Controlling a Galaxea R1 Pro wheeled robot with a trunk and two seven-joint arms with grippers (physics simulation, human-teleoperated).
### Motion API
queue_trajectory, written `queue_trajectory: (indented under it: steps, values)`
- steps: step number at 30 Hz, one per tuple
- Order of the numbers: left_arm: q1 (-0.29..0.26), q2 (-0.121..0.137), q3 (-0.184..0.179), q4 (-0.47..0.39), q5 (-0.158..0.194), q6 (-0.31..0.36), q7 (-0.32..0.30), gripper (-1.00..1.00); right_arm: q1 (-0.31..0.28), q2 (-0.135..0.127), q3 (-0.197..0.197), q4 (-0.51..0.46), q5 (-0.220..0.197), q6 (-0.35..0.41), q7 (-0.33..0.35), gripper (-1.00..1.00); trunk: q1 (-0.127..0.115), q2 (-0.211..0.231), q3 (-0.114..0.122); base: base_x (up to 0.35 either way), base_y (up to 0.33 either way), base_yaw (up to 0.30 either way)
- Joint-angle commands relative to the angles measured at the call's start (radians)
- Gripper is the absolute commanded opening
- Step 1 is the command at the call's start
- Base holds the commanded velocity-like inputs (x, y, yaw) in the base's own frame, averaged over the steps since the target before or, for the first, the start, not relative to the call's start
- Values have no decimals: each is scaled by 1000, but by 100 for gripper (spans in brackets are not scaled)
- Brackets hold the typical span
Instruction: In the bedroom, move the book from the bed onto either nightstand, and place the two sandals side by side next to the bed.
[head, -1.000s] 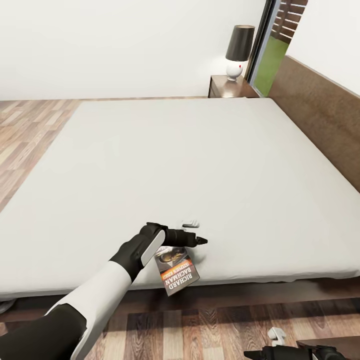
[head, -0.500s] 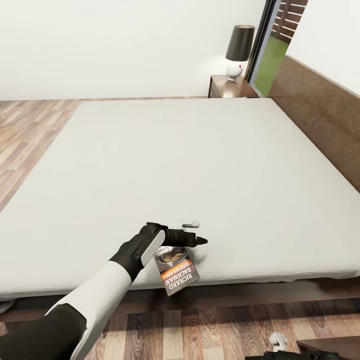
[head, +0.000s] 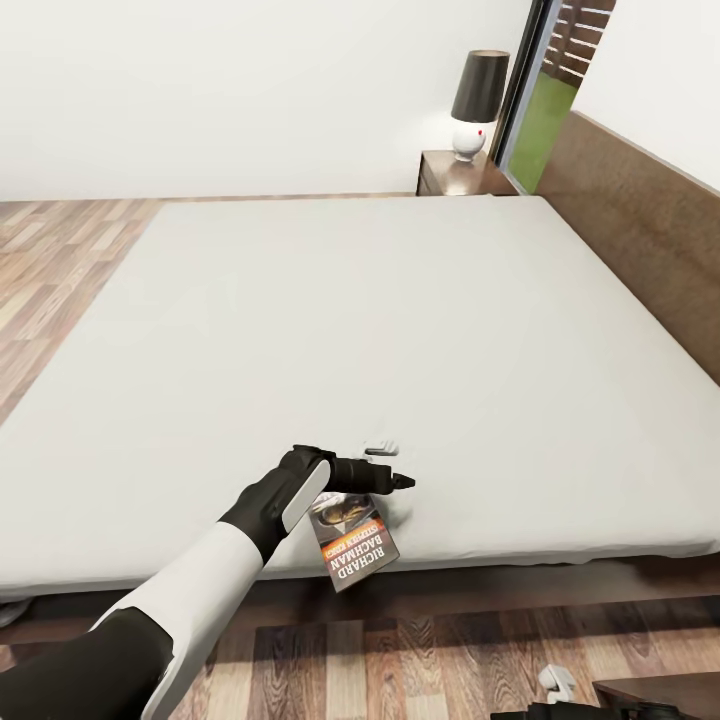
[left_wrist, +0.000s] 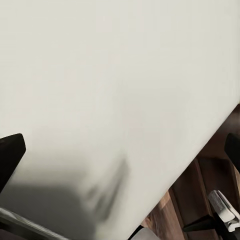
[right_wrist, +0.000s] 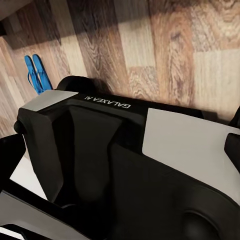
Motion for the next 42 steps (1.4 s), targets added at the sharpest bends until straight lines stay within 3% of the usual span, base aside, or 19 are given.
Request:
queue_trajectory:
  steps: [1,33,38,39,42]
  values:
    - [0,0,-1,1,-24,0,2,100,0,0,0,0,-8,10,2,100,-4,7,2,0,0,0]
    - [-1,0,-1,1,-23,0,-6,100,0,-1,0,0,-8,9,1,100,-126,231,103,0,0,0]
    - [0,0,1,1,6,0,-102,100,0,0,0,0,-8,9,1,100,-146,266,118,0,0,0]
    - [0,0,2,1,18,0,-148,100,0,0,0,0,-8,9,1,100,-149,273,121,0,0,0]
    - [0,22,5,-1,28,1,-207,100,0,0,0,0,-8,8,0,100,-161,294,131,0,0,0]
